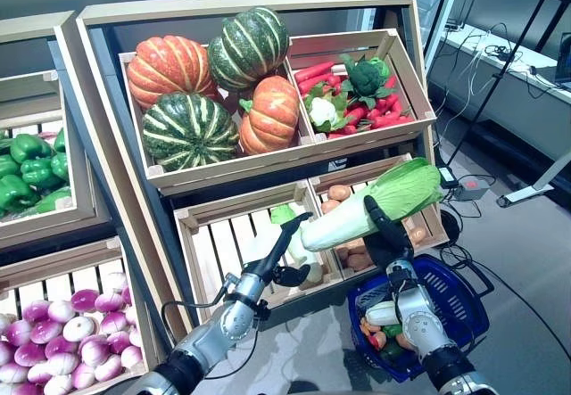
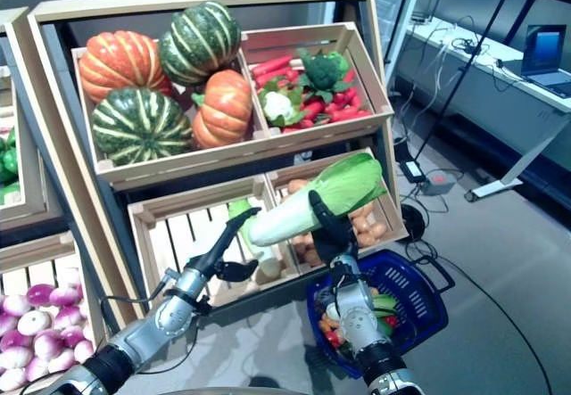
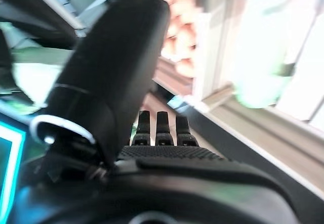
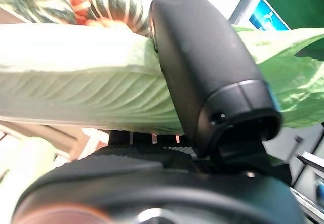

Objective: Put vegetables into the basket

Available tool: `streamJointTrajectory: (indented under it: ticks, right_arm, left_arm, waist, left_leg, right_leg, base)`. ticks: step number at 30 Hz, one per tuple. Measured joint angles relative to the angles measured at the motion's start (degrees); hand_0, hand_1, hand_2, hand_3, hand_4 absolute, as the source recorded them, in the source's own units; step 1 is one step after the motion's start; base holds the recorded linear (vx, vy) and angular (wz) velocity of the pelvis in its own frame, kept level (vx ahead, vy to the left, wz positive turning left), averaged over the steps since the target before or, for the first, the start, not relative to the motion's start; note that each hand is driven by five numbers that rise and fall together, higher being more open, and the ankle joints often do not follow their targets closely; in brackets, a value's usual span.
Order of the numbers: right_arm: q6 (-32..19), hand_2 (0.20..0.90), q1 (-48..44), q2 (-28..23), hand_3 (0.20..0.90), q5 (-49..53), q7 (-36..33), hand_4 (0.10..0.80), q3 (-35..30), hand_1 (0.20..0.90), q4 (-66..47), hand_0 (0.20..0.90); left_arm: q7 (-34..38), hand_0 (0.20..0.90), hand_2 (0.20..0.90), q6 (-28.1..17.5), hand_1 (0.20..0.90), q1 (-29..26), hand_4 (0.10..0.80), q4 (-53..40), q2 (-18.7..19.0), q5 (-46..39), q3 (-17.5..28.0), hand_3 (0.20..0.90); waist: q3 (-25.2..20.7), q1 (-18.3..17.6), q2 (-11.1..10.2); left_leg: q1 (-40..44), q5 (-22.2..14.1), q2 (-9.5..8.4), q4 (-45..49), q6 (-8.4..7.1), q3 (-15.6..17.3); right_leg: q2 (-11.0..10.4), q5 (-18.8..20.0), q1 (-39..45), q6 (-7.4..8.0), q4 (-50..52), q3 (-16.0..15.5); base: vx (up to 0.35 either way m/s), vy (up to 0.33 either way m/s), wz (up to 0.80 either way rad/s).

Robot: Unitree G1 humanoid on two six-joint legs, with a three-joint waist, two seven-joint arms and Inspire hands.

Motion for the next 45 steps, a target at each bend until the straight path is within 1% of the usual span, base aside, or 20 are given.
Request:
streamJointTrajectory:
  ticks: [5, 10, 12, 16, 23, 25, 27, 29, 32, 34, 35, 36, 37, 38, 39, 40, 41, 43, 44, 45]
  right_arm:
    - [-0.3, 0.300, 0.9, -0.2, 0.300, -0.1, 0.0, 0.400, -0.4, 0.300, 2.6, 0.300]
    - [-1.1, 0.300, 3.8, -0.6, 0.300, -0.4, 0.0, 0.400, -4.6, 0.300, 9.3, 0.300]
    - [-1.3, 0.300, 5.0, -1.3, 0.300, -1.0, -0.1, 0.400, -7.9, 0.300, 12.6, 0.300]
    - [-2.5, 0.300, 6.0, -3.5, 0.300, -3.1, -1.2, 0.400, -11.2, 0.300, 16.3, 0.300]
    - [-3.9, 0.300, 6.5, -6.1, 0.300, -8.7, -4.8, 0.400, -17.8, 0.300, 20.7, 0.300]
    - [-4.1, 0.300, 5.7, -6.4, 0.300, -11.7, -5.0, 0.400, -17.7, 0.300, 23.0, 0.300]
    - [-4.1, 0.300, 4.7, -5.7, 0.300, -12.0, -5.1, 0.400, -17.5, 0.300, 24.8, 0.300]
    - [-4.4, 0.300, 4.2, -6.3, 0.300, -11.9, -5.3, 0.400, -17.6, 0.300, 25.6, 0.300]
    - [-4.9, 0.300, 3.4, -10.1, 0.300, -11.9, -7.6, 0.400, -17.6, 0.300, 25.9, 0.300]
    - [-4.9, 0.300, 1.3, -11.9, 0.300, -12.1, -9.2, 0.400, -17.8, 0.300, 25.9, 0.300]
    - [-5.0, 0.300, 0.9, -12.2, 0.300, -12.3, -9.4, 0.400, -17.8, 0.300, 25.9, 0.300]
    - [-5.7, 0.300, 0.5, -12.0, 0.300, -13.9, -10.0, 0.400, -17.8, 0.300, 25.9, 0.300]
    - [-6.1, 0.300, 1.0, -11.2, 0.300, -16.1, -10.2, 0.400, -17.5, 0.300, 25.8, 0.300]
    - [-6.1, 0.300, 1.1, -10.9, 0.300, -16.7, -10.4, 0.400, -17.4, 0.300, 25.8, 0.300]
    - [-6.2, 0.300, 0.9, -9.4, 0.300, -18.5, -11.0, 0.400, -17.1, 0.300, 25.7, 0.300]
    - [-6.2, 0.300, 0.8, -8.8, 0.300, -18.6, -11.1, 0.400, -16.8, 0.300, 25.7, 0.300]
    - [-6.2, 0.300, 0.0, -7.9, 0.300, -19.3, -11.7, 0.400, -16.3, 0.300, 25.9, 0.300]
    - [-6.1, 0.300, -1.8, -7.8, 0.300, -20.9, -13.8, 0.400, -15.2, 0.300, 25.9, 0.300]
    - [-6.1, 0.300, -3.7, -8.0, 0.300, -21.6, -15.6, 0.400, -15.1, 0.300, 26.8, 0.300]
    - [-6.1, 0.300, -6.9, -8.4, 0.300, -23.0, -17.1, 0.400, -15.1, 0.300, 28.8, 0.300]
  left_arm:
    - [0.0, 0.900, 0.900, 0.5, 0.900, 1.3, 0.800, 4.6, 0.1, 3.8, 1.4, 0.900]
    - [0.2, 0.900, 0.900, 0.7, 0.900, 2.1, 0.800, 8.6, -0.1, 4.4, 1.6, 0.900]
    - [0.3, 0.900, 0.900, 1.1, 0.900, 3.0, 0.800, 10.5, -0.3, 4.3, 3.7, 0.900]
    - [0.6, 0.900, 0.900, 1.6, 0.900, 3.8, 0.800, 14.8, -0.4, 1.4, 6.9, 0.900]
    - [-0.4, 0.900, 0.900, 2.4, 0.900, 4.5, 0.800, 15.7, -3.0, -10.5, 12.4, 0.900]
    - [-0.9, 0.900, 0.900, 2.4, 0.900, 4.6, 0.800, 17.7, -4.4, -13.2, 15.1, 0.900]
    - [-0.9, 0.900, 0.900, 2.5, 0.900, 3.6, 0.800, 19.6, -4.4, -14.1, 15.9, 0.900]
    - [-1.4, 0.900, 0.900, 2.5, 0.900, 4.5, 0.800, 20.4, -4.9, -14.1, 15.3, 0.900]
    - [-3.1, 0.900, 0.900, 2.5, 0.900, 4.3, 0.800, 19.4, -6.3, -14.1, 12.0, 0.900]
    - [-3.1, 0.900, 0.900, 2.5, 0.900, 3.8, 0.800, 18.4, -7.1, -14.2, 11.1, 0.900]
    - [-3.2, 0.900, 0.900, 2.6, 0.900, 3.7, 0.800, 18.4, -7.4, -14.2, 11.2, 0.900]
    - [-3.3, 0.900, 0.900, 2.6, 0.900, 3.3, 0.800, 18.2, -7.4, -14.6, 11.3, 0.900]
    - [-3.3, 0.900, 0.900, 2.6, 0.900, 3.5, 0.800, 17.0, -6.7, -15.7, 11.4, 0.900]
    - [-3.3, 0.900, 0.900, 2.6, 0.900, 3.6, 0.800, 16.6, -6.2, -15.9, 11.4, 0.900]
    - [-3.2, 0.900, 0.900, 2.6, 0.900, 3.7, 0.800, 15.3, -4.0, -15.9, 11.4, 0.900]
    - [-3.2, 0.900, 0.900, 2.6, 0.900, 3.7, 0.800, 14.7, -3.0, -15.9, 11.4, 0.900]
    - [-2.6, 0.900, 0.900, 2.6, 0.900, 3.6, 0.800, 13.6, -1.2, -16.4, 11.9, 0.900]
    - [-2.0, 0.900, 0.900, 2.6, 0.900, 1.9, 0.800, 13.3, 0.2, -18.2, 13.6, 0.900]
    - [-1.6, 0.900, 0.900, 2.6, 0.900, -0.1, 0.800, 13.3, 0.3, -20.0, 14.3, 0.900]
    - [-1.0, 0.900, 0.900, 2.7, 0.900, -1.8, 0.800, 13.3, 0.1, -21.5, 14.9, 0.900]
  waist:
    - [0.0, -1.4, 0.1]
    - [0.2, -1.6, 0.3]
    - [0.3, -2.0, 0.5]
    - [0.4, -2.8, 0.8]
    - [0.5, -2.8, 0.8]
    - [1.2, -1.8, 0.1]
    - [3.5, -1.1, -2.6]
    - [5.0, -0.3, -2.5]
    - [6.8, 0.3, -0.1]
    - [7.6, 0.5, 1.5]
    - [7.6, 0.5, 2.2]
    - [8.0, 1.0, 2.6]
    - [8.6, 2.0, 1.8]
    - [8.9, 2.3, 1.6]
    - [9.9, 2.9, 0.4]
    - [10.2, 3.5, 0.0]
    - [10.8, 4.8, -0.4]
    - [11.8, 5.1, -0.5]
    - [12.6, 5.2, -0.6]
    - [13.2, 5.0, 0.0]
  left_leg:
    - [-0.2, 0.0, 0.01, 0.0, 0.05, 0.3]
    - [-0.2, -0.1, 0.02, 0.0, 0.16, 0.5]
    - [-0.2, -0.1, 0.05, 0.0, 0.19, 0.7]
    - [-0.2, -0.2, 0.20, 0.0, 0.21, 1.4]
    - [-0.1, -0.2, 0.71, 0.0, 0.17, 2.4]
    - [-1.5, -1.4, 1.30, 4.9, -1.30, 3.1]
    - [-6.6, -1.6, 0.67, 15.7, -2.14, 0.4]
    - [-9.7, -2.2, 1.03, 21.4, -2.14, -1.5]
    - [-8.4, -2.3, 0.24, 7.3, -1.94, -4.1]
    - [-7.6, -2.2, -0.64, 1.6, -1.96, -4.8]
    - [-7.3, -2.5, -0.39, 1.0, -1.58, -4.7]
    - [-6.5, -0.1, -0.70, 0.3, -0.29, -3.8]
    - [-5.4, 1.7, -1.00, 0.5, 1.06, -1.9]
    - [-5.1, 2.9, -0.92, 0.5, 1.36, -1.4]
    - [-3.7, 2.9, -1.00, 0.0, 1.85, 0.4]
    - [-3.3, 2.9, -0.88, 0.0, 1.86, 1.4]
    - [-2.8, 2.6, -0.36, 0.3, 1.68, 3.8]
    - [-3.8, 1.7, -0.41, 1.9, 1.17, 2.9]
    - [-4.9, 1.3, -0.50, 3.3, 0.63, 1.8]
    - [-6.8, 0.8, 0.10, 5.3, 0.04, 1.2]
  right_leg:
    - [0.0, 0.0, -0.4, 0.01, 0.0, 0.3]
    - [-0.1, 0.0, -0.5, 0.05, 0.0, 0.5]
    - [-0.1, 0.1, -0.6, 0.09, 0.0, 0.7]
    - [0.0, 0.2, -1.1, 0.07, 0.0, 1.6]
    - [0.7, 0.5, -1.6, -0.27, -0.2, 3.0]
    - [1.4, -0.3, -2.5, -1.52, 0.9, 4.6]
    - [-0.1, -0.5, -3.0, -2.20, 2.1, 6.0]
    - [-0.3, 0.4, -2.2, -3.04, 1.9, 6.5]
    - [-0.2, 0.8, -3.0, -2.64, 0.8, 7.1]
    - [-0.4, 1.7, -4.2, -1.55, -0.2, 8.0]
    - [-0.3, 1.9, -4.3, -1.23, -0.2, 7.8]
    - [-0.9, 1.9, -4.4, -1.05, 0.1, 6.9]
    - [-2.2, 2.2, -4.3, -1.09, 0.9, 4.3]
    - [-2.7, 2.2, -4.4, -0.62, 1.5, 3.0]
    - [-4.4, 1.8, -5.1, -0.37, 3.7, -2.0]
    - [-5.1, 1.7, -5.7, -0.59, 4.4, -4.1]
    - [-6.8, 1.1, -6.5, -1.67, 5.9, -8.6]
    - [-8.1, 2.7, -6.1, -0.77, 5.8, -7.6]
    - [-8.3, 2.8, -5.6, 1.17, 5.5, -7.6]
    - [-7.5, 2.8, -6.2, 1.41, 5.5, -7.7]
  base:
    - [-0.001, 0.002, -0.01]
    - [0.003, -0.005, -0.01]
    - [0.006, -0.040, -0.06]
    - [-0.007, -0.079, -0.09]
    - [0.018, -0.131, -0.09]
    - [0.003, -0.085, -0.29]
    - [0.078, 0.061, -0.31]
    - [0.174, 0.200, -0.24]
    - [0.087, 0.195, -0.09]
    - [0.108, 0.152, -0.22]
    - [0.117, 0.056, -0.37]
    - [0.125, -0.014, -0.60]
    - [0.096, -0.047, -0.63]
    - [0.004, -0.126, -0.68]
    - [-0.040, -0.089, -0.49]
    - [-0.059, -0.111, -0.80]
    - [-0.059, -0.083, -0.74]
    - [-0.144, -0.111, -0.27]
    - [-0.221, -0.109, 0.23]
    - [-0.207, -0.097, 0.24]
